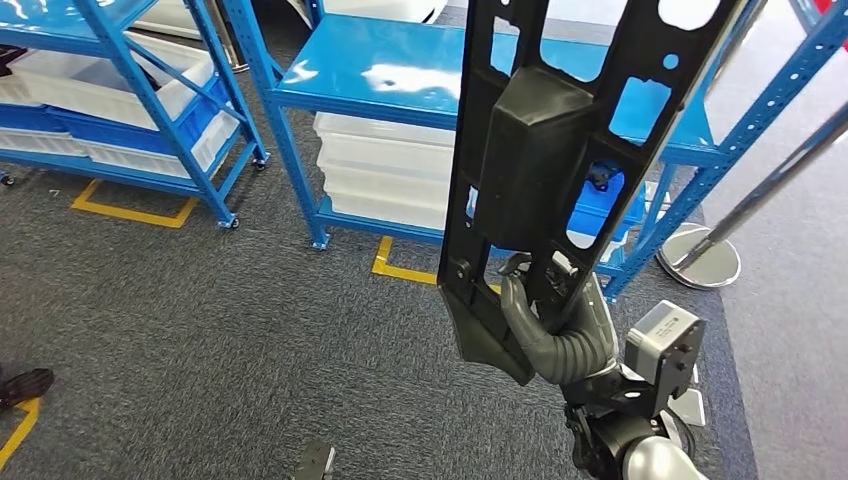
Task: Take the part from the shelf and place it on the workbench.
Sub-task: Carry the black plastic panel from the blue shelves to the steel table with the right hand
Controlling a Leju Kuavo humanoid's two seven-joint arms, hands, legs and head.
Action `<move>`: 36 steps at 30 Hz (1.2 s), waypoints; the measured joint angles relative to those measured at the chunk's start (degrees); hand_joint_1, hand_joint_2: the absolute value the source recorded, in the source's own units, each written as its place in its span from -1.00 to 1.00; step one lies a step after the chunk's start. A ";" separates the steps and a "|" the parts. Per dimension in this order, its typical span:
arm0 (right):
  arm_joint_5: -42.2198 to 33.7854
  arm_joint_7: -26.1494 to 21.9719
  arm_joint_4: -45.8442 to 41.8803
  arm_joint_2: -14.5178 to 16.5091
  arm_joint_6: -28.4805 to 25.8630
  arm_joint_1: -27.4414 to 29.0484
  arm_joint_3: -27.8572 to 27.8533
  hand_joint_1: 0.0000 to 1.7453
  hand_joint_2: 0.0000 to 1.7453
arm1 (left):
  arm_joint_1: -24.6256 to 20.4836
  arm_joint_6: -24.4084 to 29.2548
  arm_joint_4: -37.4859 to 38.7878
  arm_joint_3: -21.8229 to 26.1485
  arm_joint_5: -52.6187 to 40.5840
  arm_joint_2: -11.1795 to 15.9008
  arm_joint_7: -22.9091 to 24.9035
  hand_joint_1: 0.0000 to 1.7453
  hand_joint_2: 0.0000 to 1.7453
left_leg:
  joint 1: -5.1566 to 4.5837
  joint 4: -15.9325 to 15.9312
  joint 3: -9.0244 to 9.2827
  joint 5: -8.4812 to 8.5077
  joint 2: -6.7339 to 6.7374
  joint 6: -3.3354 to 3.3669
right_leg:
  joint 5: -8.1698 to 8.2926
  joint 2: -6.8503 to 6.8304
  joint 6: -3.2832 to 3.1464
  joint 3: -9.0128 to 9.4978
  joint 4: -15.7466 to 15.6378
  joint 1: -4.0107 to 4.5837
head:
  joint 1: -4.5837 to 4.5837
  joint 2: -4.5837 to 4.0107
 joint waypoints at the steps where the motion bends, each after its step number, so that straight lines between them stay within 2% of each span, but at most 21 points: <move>1: 0.04 0.01 0.00 0.00 0.00 0.05 -0.09 1.00 1.00 | 0.00 -0.03 -0.01 -0.01 -0.11 0.00 0.11 -1.00 1.00 | -0.02 0.16 0.02 -0.03 -0.76 -0.03 | 2.03 0.28 -0.08 1.16 -2.81 -0.04 | 0.20 0.00; 2: 0.08 0.01 -0.01 0.00 0.03 0.08 -0.18 1.00 1.00 | -0.02 -0.05 -0.01 -0.03 -0.23 0.00 0.25 -1.00 1.00 | -0.01 0.37 0.00 -0.11 -1.49 -0.13 | 4.18 0.98 -0.17 2.85 -6.81 -0.13 | 0.39 0.00; 4: 0.14 0.00 -0.07 0.00 0.13 0.22 -0.34 1.00 1.00 | -0.12 -0.07 -0.01 -0.11 -0.43 0.00 0.58 -1.00 1.00 | -0.07 1.03 -0.45 -0.31 -2.78 -0.56 | 6.52 3.11 -0.26 5.56 -13.18 -0.37 | 0.67 0.00; 6: 0.14 0.00 -0.19 0.00 0.31 0.40 -0.40 1.00 1.00 | -0.15 -0.07 0.00 -0.23 -0.44 0.00 0.84 -1.00 1.00 | 0.08 1.31 -1.04 -0.26 -3.85 -1.17 | 6.45 3.85 -0.48 6.07 -14.53 -0.33 | 0.63 0.00; 8: 0.14 0.00 -0.30 0.01 0.45 0.44 -0.46 1.00 1.00 | -0.09 -0.07 0.00 -0.32 -0.43 0.01 0.98 -1.00 1.00 | 0.24 1.48 -1.29 -0.27 -4.38 -1.78 | 6.65 2.64 -1.02 6.17 -14.77 -0.26 | 0.47 0.00; 10: 0.14 -0.01 -0.41 0.03 0.49 0.44 -0.53 1.00 1.00 | -0.12 -0.05 0.00 -0.35 -0.42 0.02 1.00 -1.00 1.00 | 0.08 4.14 -2.35 -2.05 -2.31 -2.35 | 6.88 1.27 -1.61 6.40 -15.24 -0.31 | -0.11 0.01; 12: 0.14 -0.01 -0.48 0.04 0.50 0.51 -0.57 1.00 1.00 | -0.16 -0.06 0.01 -0.39 -0.43 0.02 1.00 -1.00 1.00 | 0.23 10.70 -5.27 -5.66 0.65 -2.82 | 6.87 -0.17 -1.93 6.48 -15.36 -0.13 | -0.88 0.01; 14: 0.12 0.00 -0.48 0.04 0.58 0.55 -0.57 1.00 1.00 | -0.13 -0.06 0.02 -0.56 -0.41 0.03 1.02 -1.00 1.00 | 0.60 16.35 -7.86 -7.74 1.70 -3.12 | 6.78 -1.70 -2.02 6.46 -15.35 0.05 | -1.29 0.01; 15: 0.09 -0.01 -0.48 0.04 0.65 0.55 -0.57 1.00 1.00 | -0.11 -0.05 0.02 -0.66 -0.39 0.03 1.05 -1.00 1.00 | 0.72 16.58 -7.89 -7.35 1.88 -3.16 | 6.73 -2.42 -2.03 6.48 -15.35 0.09 | -1.51 0.01; 17: -0.09 -0.05 -0.48 0.04 0.83 0.55 -0.59 1.00 1.00 | -0.10 0.02 0.02 -0.78 -0.36 0.04 1.14 -1.00 1.00 | 0.75 11.08 -4.91 -4.21 2.67 -2.96 | 6.59 -3.74 -1.91 6.68 -15.35 0.12 | -2.03 0.00; 20: -0.56 -0.28 -0.48 0.04 1.26 0.56 -0.70 1.00 1.00 | -0.18 0.14 0.02 -0.83 -0.37 0.04 1.37 -1.00 1.00 | -0.03 1.64 -0.41 -1.14 6.13 -2.12 | 6.38 -5.34 -1.41 6.99 -15.36 0.27 | -2.49 -0.01; 21: -0.73 -0.39 -0.47 0.05 1.40 0.58 -0.74 1.00 1.00 | -0.16 0.20 0.02 -0.84 -0.37 0.04 1.49 -1.00 1.00 | -0.32 0.93 -0.34 -1.19 6.50 -1.85 | 6.36 -5.82 -1.17 7.04 -15.40 0.29 | -2.46 -0.01; 23: -1.02 -0.61 -0.46 0.14 1.62 0.62 -0.82 1.00 1.00 | -0.07 0.36 0.03 -0.86 -0.38 0.05 1.69 -1.00 1.00 | -0.43 0.49 -0.39 -0.85 5.18 -1.20 | 6.24 -6.83 -0.51 7.35 -15.58 0.20 | -2.40 -0.01; 24: -1.11 -0.72 -0.43 0.19 1.72 0.64 -0.87 1.00 1.00 | -0.04 0.43 0.03 -0.86 -0.42 0.05 1.74 -1.00 1.00 | -0.31 0.04 -0.13 -0.60 4.49 -0.82 | 5.87 -6.41 -0.22 7.48 -15.31 0.08 | -2.34 -0.01; 26: -1.22 -0.98 -0.37 0.28 1.90 0.73 -0.96 1.00 1.00 | -0.08 0.47 0.03 -0.87 -0.48 0.05 1.79 -1.00 1.00 | 0.01 -0.79 0.45 -0.04 3.11 -0.10 | 3.59 -3.67 0.08 6.29 -11.90 -0.08 | -1.94 0.00; 28: -1.36 -1.14 -0.28 0.30 2.06 1.06 -0.98 1.00 1.00 | -0.10 0.48 0.04 -0.89 -0.52 0.04 1.83 -1.00 1.00 | -0.06 -0.84 0.45 0.09 1.78 0.18 | 0.17 -0.82 0.05 2.78 -4.59 -0.14 | -1.13 0.00; 30: -1.48 -1.17 -0.15 0.31 2.16 1.47 -0.99 1.00 1.00 | -0.02 0.48 0.04 -0.92 -0.61 0.04 1.92 -1.00 1.00 | -0.17 -0.65 0.37 0.06 0.30 0.25 | -0.87 -0.12 0.05 0.01 0.32 -0.12 | -0.47 0.01; 31: -1.52 -1.19 -0.09 0.31 2.19 1.59 -0.99 1.00 1.00 | 0.01 0.49 0.04 -0.93 -0.70 0.04 1.97 -1.00 1.00 | -0.19 -0.47 0.34 0.01 -0.49 0.24 | 0.30 0.00 0.01 0.04 -0.29 -0.13 | -0.27 0.01; 32: -1.56 -1.20 -0.04 0.31 2.19 1.64 -1.00 1.00 1.00 | 0.02 0.50 0.04 -0.95 -0.81 0.04 1.98 -1.00 1.00 | -0.18 -0.25 0.34 -0.08 -1.26 0.18 | 2.35 0.24 -0.06 1.12 -3.06 -0.16 | -0.05 0.01; 34: -1.61 -1.28 0.02 0.32 2.15 1.72 -1.02 1.00 1.00 | 0.00 0.54 0.03 -0.97 -1.04 0.03 1.98 -1.00 1.00 | -0.15 0.38 0.09 -0.41 -2.62 -0.16 | 5.99 2.38 -0.19 4.34 -10.84 -0.37 | 0.35 0.00; 36: -1.60 -1.38 0.05 0.34 2.11 1.92 -1.04 1.00 1.00 | -0.02 0.55 0.03 -1.01 -1.13 0.03 1.98 -1.00 1.00 | -0.03 0.89 -0.53 -0.57 -3.68 -0.72 | 6.92 4.21 -0.34 5.80 -14.62 -0.50 | 0.49 0.00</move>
